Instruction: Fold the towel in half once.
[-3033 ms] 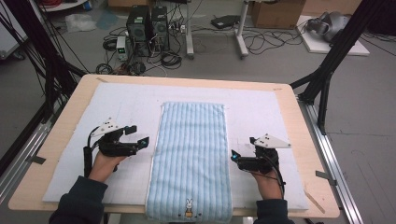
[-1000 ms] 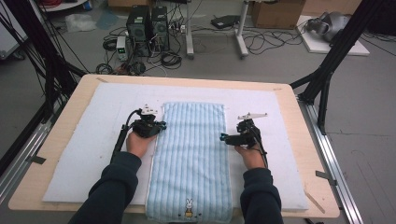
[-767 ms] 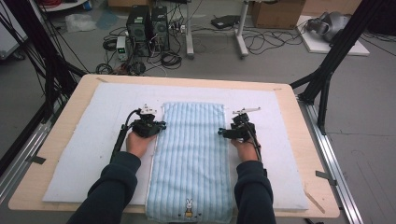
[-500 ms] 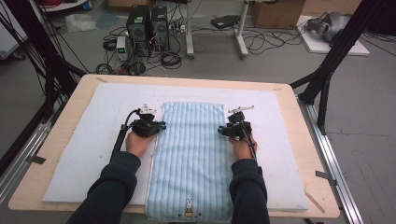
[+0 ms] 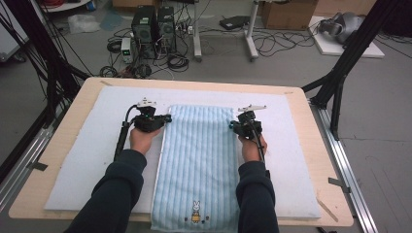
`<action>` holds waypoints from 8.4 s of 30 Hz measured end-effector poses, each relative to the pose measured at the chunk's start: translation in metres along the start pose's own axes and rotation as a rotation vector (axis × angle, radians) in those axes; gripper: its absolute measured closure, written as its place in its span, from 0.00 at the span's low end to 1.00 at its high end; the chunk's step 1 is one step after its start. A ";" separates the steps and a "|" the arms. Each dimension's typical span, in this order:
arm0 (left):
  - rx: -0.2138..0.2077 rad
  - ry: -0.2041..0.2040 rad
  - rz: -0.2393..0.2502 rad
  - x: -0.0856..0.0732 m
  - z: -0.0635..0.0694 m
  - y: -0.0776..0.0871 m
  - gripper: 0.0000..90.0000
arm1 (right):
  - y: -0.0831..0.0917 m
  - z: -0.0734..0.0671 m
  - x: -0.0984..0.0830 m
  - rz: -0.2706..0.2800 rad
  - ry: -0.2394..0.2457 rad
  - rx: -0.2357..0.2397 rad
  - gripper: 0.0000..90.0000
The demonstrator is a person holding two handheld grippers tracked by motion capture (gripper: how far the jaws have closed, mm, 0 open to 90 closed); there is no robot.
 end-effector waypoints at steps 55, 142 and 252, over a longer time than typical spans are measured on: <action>-0.072 0.052 0.013 -0.047 0.017 0.050 0.45 | 0.087 -0.037 -0.081 0.107 0.007 0.154 0.55; -0.193 -0.109 -0.043 -0.099 0.062 0.097 0.62 | 0.103 -0.058 -0.110 0.023 0.076 0.167 0.74; -0.074 -0.154 -0.148 -0.044 0.015 0.001 0.91 | 0.010 -0.009 -0.035 -0.086 -0.011 0.109 0.76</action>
Point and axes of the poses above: each handheld gripper's, and its own axes: y roughly backward along the jaws, x roughly out of its top, z roughly to its right, the point moved 7 cm from there along -y, roughly forward along the jaws, and after that the axes turned 3 degrees about -z, right-handed, at the moved point
